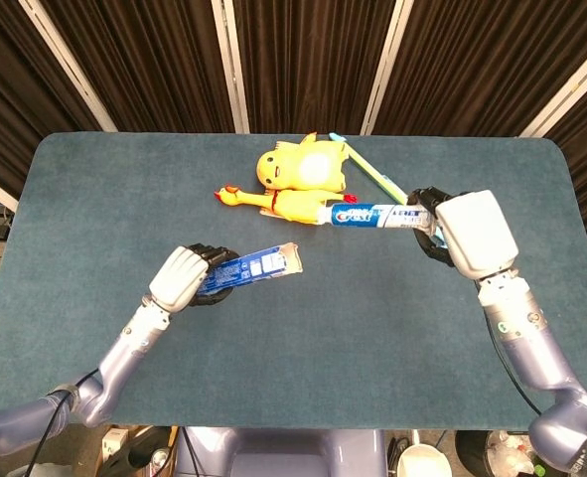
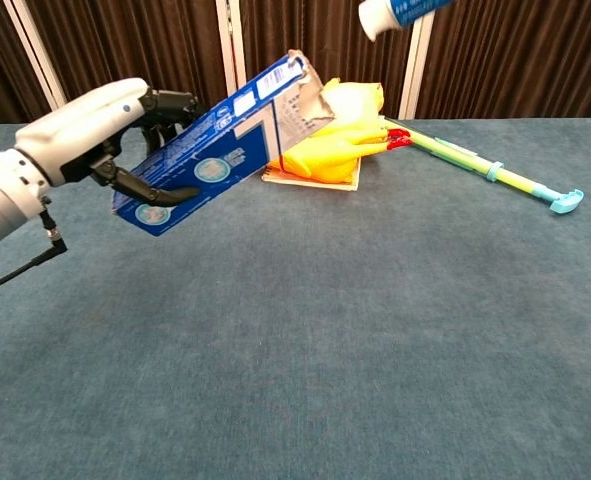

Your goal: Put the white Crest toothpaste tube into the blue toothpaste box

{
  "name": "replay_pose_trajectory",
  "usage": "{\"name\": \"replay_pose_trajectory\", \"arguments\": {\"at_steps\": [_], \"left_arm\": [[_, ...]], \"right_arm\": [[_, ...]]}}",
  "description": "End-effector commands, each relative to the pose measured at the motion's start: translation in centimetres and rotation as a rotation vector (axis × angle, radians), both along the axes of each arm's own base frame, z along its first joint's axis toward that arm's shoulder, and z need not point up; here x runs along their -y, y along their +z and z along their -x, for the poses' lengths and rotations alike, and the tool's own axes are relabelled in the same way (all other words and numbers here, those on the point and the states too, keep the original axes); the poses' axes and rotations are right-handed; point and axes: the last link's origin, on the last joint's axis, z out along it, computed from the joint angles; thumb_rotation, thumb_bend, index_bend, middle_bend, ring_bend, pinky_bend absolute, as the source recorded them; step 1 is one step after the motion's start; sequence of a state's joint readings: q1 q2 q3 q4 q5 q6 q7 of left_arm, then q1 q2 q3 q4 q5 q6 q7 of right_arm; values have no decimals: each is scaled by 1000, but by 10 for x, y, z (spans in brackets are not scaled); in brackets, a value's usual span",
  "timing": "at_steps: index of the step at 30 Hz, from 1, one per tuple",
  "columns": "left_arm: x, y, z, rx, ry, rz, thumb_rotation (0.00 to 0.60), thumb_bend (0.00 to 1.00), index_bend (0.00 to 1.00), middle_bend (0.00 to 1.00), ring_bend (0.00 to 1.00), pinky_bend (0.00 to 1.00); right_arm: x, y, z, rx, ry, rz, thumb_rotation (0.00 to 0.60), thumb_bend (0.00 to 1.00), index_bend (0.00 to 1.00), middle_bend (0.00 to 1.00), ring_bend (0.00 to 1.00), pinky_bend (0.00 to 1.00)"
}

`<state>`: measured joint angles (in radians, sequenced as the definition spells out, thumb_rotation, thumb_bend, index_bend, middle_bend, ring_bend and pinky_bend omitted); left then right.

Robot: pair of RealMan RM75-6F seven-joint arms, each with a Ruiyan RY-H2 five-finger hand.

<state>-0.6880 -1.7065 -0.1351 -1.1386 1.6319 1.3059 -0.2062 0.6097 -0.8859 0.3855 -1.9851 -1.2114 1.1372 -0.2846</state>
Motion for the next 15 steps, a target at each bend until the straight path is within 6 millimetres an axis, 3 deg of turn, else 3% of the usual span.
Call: {"name": "replay_pose_trajectory", "arguments": {"at_steps": [1,15], "left_arm": [[-2,-4,-9,24,-35,-14,600,401,399,567,533,547],[-15,4,-9,37,-81,-74,600,401,398,566,533,547]], "right_arm": [[-1,8,-5,24,-3,-16,600,634,1000,864,787,752],[-9,26,-7,-26,5,-61,600,634,1000,863,787,752]]}}
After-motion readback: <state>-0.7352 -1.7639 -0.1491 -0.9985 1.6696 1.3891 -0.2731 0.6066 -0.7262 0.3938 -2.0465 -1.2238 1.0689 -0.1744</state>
